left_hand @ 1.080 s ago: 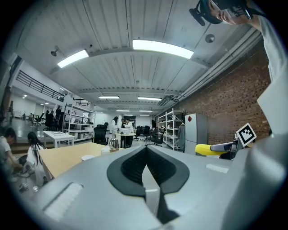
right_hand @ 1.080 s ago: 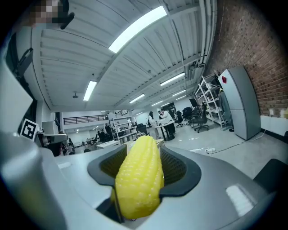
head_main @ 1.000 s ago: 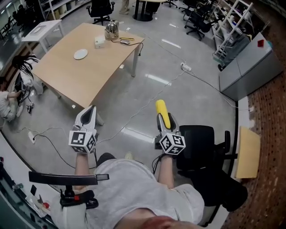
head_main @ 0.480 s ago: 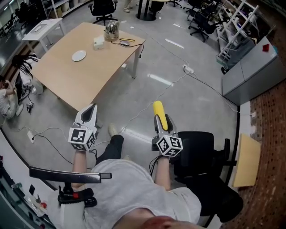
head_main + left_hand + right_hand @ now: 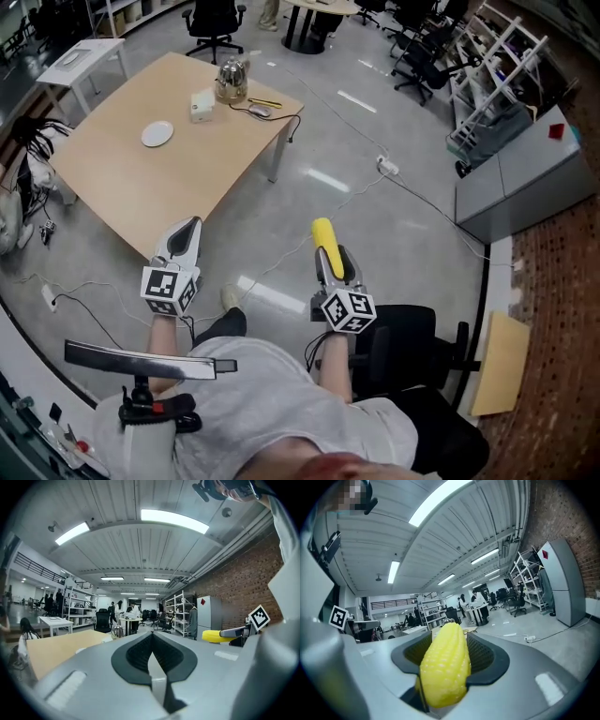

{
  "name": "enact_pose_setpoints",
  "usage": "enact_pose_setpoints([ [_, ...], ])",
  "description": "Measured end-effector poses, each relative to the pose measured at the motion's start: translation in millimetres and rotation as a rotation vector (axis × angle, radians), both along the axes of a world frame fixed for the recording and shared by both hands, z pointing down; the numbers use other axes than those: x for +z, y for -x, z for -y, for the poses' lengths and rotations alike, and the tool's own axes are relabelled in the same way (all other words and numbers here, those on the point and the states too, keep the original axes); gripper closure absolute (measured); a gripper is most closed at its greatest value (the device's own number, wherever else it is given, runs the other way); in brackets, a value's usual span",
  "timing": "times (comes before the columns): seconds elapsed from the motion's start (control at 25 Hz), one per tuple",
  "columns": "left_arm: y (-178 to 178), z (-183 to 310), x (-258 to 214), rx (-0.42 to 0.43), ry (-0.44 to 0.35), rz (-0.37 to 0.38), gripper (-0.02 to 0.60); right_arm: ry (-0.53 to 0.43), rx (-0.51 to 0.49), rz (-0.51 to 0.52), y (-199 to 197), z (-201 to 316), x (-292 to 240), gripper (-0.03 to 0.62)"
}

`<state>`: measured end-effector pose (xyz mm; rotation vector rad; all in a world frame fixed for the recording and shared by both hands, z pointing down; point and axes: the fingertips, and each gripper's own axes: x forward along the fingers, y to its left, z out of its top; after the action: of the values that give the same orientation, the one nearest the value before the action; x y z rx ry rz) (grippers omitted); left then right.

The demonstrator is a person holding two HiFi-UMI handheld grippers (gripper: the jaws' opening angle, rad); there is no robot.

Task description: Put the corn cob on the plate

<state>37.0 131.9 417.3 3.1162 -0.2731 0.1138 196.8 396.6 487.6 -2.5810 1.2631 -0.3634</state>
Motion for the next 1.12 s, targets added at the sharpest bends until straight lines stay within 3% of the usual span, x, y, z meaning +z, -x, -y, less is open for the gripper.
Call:
enact_pose_setpoints([
  [0.68, -51.7, 184.1, 8.4, -0.137, 0.033, -0.021, 0.561, 0.035, -0.160, -0.029, -89.3, 211.2, -13.7, 0.353],
  [1.12, -18.8, 231.3, 23.2, -0.285, 0.044, -0.005, 0.561, 0.043, -0.318, -0.025, -90.2, 298.6, -5.2, 0.353],
])
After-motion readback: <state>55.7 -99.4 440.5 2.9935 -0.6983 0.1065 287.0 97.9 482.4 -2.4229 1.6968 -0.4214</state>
